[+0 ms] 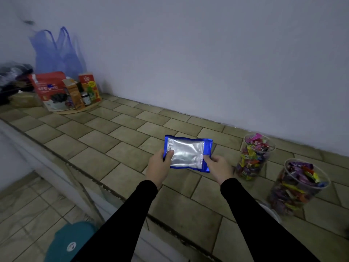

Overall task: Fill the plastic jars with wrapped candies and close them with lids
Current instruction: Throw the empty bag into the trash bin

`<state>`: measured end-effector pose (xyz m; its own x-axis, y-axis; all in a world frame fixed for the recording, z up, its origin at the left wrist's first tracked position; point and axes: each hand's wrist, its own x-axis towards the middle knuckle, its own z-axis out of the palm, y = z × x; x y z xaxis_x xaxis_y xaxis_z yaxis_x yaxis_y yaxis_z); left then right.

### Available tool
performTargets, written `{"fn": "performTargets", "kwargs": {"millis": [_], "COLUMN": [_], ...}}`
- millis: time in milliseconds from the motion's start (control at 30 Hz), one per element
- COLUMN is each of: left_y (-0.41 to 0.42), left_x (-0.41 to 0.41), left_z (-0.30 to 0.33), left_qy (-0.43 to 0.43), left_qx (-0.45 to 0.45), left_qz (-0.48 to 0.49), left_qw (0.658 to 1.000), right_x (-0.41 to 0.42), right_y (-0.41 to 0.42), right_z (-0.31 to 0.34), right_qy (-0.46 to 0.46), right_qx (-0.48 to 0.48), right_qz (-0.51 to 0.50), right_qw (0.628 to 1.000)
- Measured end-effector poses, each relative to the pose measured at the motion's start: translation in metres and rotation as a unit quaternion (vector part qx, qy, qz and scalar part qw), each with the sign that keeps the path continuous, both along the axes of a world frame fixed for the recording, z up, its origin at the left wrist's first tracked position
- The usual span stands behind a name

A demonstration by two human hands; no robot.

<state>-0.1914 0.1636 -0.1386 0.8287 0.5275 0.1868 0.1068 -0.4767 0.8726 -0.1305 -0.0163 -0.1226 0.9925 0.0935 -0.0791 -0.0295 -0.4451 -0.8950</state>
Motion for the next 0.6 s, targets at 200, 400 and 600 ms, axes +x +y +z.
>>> {"fn": "performTargets", "kwargs": {"millis": [200,400,600], "left_y": [0.002,0.024,0.046], "left_x": [-0.043,-0.088,-0.135], "left_z": [0.003,0.001,-0.001], "left_qy": [-0.009,-0.008,-0.006], "left_qx": [-0.001,0.023,0.037], "left_qz": [0.087,0.2,0.266], "left_qw": [0.996,0.98,0.963], "right_x": [-0.013,-0.039,-0.068], "right_y": [0.023,0.064,0.105], "right_z": [-0.004,-0.007,-0.01], "right_qy": [-0.078,-0.094,-0.105], "right_qx": [-0.037,-0.006,0.006], "right_qz": [0.082,0.187,0.259], "right_qw": [0.993,0.978,0.96]}}
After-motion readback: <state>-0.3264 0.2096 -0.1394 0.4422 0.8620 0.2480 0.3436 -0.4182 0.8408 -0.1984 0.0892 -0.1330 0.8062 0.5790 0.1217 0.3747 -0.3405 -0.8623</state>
